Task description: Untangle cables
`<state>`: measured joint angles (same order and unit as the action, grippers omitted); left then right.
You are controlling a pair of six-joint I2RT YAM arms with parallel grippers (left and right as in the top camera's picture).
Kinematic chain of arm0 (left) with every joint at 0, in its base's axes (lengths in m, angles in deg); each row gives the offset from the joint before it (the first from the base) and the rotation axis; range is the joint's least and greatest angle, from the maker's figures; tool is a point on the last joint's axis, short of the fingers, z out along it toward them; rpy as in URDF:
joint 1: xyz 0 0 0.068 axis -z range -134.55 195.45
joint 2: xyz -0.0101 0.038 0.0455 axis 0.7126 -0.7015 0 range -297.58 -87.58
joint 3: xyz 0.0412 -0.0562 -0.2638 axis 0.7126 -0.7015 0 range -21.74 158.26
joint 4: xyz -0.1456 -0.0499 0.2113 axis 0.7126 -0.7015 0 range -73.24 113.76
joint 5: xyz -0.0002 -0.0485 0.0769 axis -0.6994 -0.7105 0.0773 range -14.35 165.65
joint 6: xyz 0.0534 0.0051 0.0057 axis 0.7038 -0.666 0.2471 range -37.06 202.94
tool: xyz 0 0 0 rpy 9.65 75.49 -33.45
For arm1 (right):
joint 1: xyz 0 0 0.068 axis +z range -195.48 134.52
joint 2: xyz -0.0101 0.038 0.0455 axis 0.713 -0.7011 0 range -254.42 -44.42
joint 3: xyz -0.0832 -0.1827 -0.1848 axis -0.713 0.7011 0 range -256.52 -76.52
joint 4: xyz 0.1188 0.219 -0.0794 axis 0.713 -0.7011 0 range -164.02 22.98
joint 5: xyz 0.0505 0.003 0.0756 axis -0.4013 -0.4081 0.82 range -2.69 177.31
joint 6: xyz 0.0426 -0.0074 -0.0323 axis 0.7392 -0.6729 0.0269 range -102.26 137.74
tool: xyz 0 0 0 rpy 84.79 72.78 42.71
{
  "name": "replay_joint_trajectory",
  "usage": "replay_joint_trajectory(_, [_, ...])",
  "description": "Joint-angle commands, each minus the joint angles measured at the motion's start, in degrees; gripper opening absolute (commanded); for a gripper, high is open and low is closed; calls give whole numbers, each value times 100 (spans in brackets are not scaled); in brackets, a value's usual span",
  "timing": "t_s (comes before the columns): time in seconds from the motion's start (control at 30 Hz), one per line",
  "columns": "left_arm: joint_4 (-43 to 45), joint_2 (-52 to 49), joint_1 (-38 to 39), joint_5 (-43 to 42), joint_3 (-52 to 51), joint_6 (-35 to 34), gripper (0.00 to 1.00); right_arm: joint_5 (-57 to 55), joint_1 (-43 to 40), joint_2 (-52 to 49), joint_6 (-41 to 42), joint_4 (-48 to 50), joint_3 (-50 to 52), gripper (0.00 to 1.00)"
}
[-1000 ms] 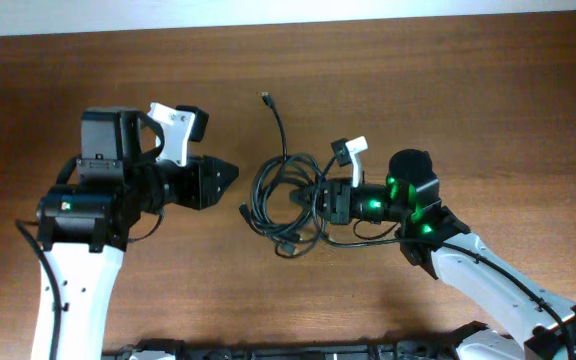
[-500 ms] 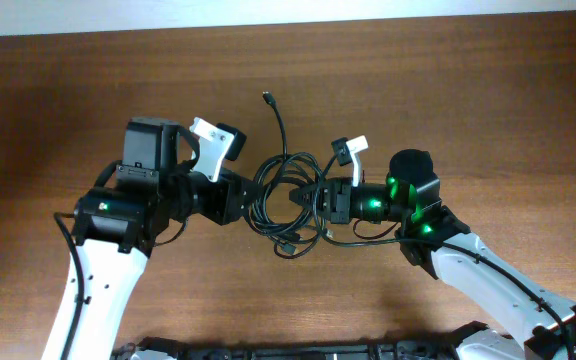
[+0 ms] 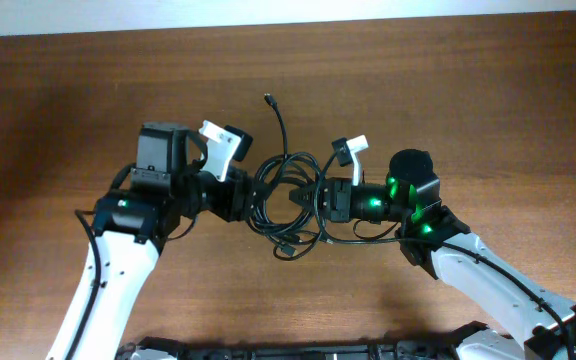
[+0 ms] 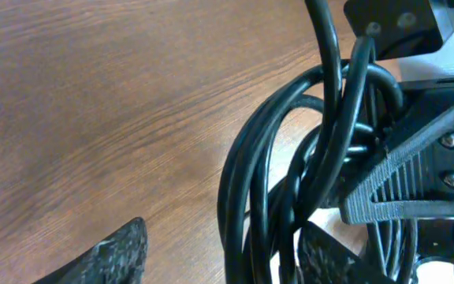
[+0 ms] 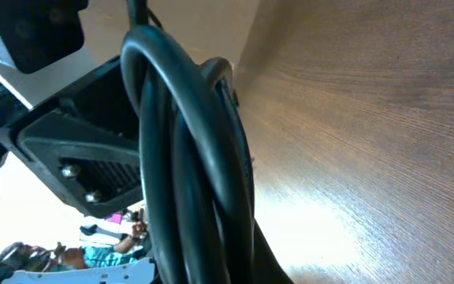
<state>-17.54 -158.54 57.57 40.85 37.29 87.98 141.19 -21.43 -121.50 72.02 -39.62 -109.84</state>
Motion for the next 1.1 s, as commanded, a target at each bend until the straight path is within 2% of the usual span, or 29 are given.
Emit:
replay_joint_trajectory(0.0, [59,-315,26,-175,-76,17,56,142,31,68,2,46,-39,4])
replay_joint_trajectory(0.17, [487,-734,26,-1143,-76,17,55,144,31,68,-535,46,-39,4])
replay_joint_trajectory(0.23, [632,-883,28,-1261,-76,17,54,140,31,68,-608,46,-39,4])
replay_joint_trajectory(0.33, [684,-968,26,-1259,-76,20,39,138,31,59,-748,42,-39,4])
replay_joint_trajectory(0.37, [719,-970,26,-1259,-76,17,26,129,31,57,-756,39,-39,4])
replay_joint_trajectory(0.47, [990,-970,9,-1257,-76,17,5,-81,31,50,-750,-31,-39,4])
replay_joint_trajectory(0.53, [1263,-964,7,-1252,-74,-221,0,-278,31,50,-750,-155,-39,4])
replay_joint_trajectory(0.6, [1657,-964,-20,-1257,-74,-619,0,-656,31,50,-745,-396,-39,4])
replay_joint_trajectory(0.63, [1853,-964,-28,-1252,-74,-678,0,-846,31,52,-732,-529,-39,9])
replay_joint_trajectory(0.73, [2011,-964,-28,-876,-74,-409,0,-1119,28,52,-734,-776,-39,38])
replay_joint_trajectory(0.77, [1956,-964,-28,-667,-74,-216,0,-1187,24,52,-734,-813,-39,53])
replay_joint_trajectory(0.8, [1886,-964,-28,-420,-74,-116,0,-1248,17,50,-737,-817,-39,58])
replay_joint_trajectory(0.93, [1464,-964,-28,402,-74,439,0,-1458,-4,52,-848,-811,-39,66])
replay_joint_trajectory(1.07, [1178,-964,-28,468,-74,1132,0,-1453,-164,52,-1725,-815,-39,67])
